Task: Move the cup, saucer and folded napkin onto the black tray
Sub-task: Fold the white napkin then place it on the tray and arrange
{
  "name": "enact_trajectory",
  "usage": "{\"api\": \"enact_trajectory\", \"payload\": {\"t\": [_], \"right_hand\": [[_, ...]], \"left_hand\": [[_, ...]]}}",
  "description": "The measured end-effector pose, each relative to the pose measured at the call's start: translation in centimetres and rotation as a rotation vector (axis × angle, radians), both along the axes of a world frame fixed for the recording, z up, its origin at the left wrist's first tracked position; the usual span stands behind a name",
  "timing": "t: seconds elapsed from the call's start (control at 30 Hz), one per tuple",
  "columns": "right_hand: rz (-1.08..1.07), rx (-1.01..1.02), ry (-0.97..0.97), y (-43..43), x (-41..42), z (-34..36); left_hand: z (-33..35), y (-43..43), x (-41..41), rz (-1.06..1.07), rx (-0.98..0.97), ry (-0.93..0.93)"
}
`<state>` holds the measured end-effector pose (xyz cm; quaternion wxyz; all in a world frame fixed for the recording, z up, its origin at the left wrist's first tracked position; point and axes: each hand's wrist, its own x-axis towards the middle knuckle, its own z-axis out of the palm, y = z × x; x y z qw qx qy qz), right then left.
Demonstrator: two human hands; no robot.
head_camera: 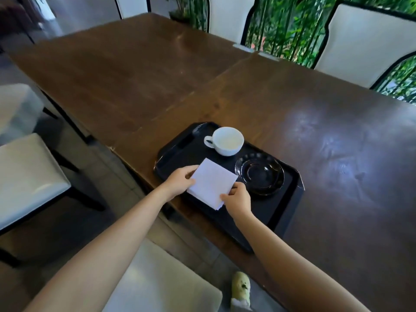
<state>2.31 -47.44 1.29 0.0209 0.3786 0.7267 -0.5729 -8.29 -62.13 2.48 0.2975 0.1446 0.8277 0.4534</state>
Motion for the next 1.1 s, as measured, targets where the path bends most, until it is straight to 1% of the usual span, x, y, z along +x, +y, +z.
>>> {"api": "enact_trajectory", "payload": {"t": [0.27, 0.4, 0.53, 0.67, 0.9, 1.1], "right_hand": [[-0.002, 0.052, -0.076, -0.5, -0.4, -1.9], [0.076, 0.137, -0.117, -0.6, -0.3, -2.0], [0.176, 0.264, -0.079, -1.3, 0.5, -1.8], [0.351, 0.401, -0.041, -2.3, 1.5, -1.9], [0.377, 0.442, -0.016, -2.9, 2.0, -2.3], [0.369, 0.468, 0.002, -3.0, 2.4, -2.8]], "left_hand": [[-2.0, 1.4, -1.3, -0.009, -0.147, 0.046], [-2.6, 1.3, -1.0, -0.016, -0.231, 0.188], [-3.4, 0.5, 0.3, -0.004, -0.263, 0.303], [-3.8, 0.0, 1.4, 0.028, -0.283, 0.361], [-4.1, -0.6, 2.1, 0.014, -0.337, 0.422], [-4.2, -1.2, 2.1, -0.011, -0.365, 0.427]]}}
